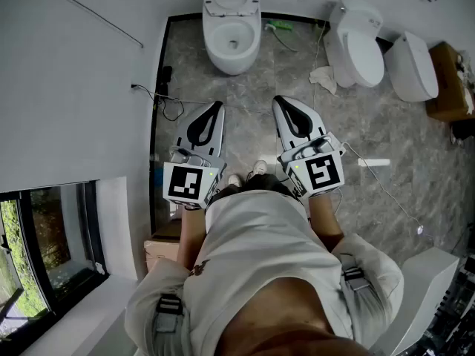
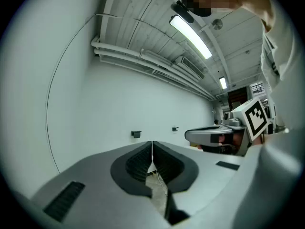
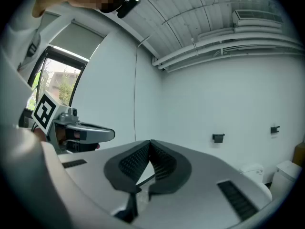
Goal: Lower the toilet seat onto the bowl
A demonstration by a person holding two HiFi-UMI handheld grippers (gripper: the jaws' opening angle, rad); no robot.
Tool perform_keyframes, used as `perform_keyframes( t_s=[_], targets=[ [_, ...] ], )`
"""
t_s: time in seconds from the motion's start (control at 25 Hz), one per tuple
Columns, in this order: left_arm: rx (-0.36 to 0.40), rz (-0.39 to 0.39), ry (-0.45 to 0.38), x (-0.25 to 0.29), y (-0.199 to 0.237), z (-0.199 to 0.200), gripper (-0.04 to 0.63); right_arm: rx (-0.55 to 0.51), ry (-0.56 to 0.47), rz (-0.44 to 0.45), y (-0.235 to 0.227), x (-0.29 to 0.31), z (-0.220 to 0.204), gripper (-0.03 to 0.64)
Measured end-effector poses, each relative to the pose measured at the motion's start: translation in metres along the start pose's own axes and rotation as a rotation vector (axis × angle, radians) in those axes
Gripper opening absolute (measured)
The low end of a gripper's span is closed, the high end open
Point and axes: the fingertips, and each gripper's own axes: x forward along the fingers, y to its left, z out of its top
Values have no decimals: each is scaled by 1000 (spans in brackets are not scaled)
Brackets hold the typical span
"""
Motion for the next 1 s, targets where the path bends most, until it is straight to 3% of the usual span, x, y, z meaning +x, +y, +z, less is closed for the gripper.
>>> perform_keyframes(
  t_s=[0.52,1.0],
  targets=[
    [-12,-7,16,-17,13,-10,25,19,23,-13,27,3,-9,21],
    [-12,57,41,55,27,-21,25,41,33,35,-39,43,-26,21]
  ],
)
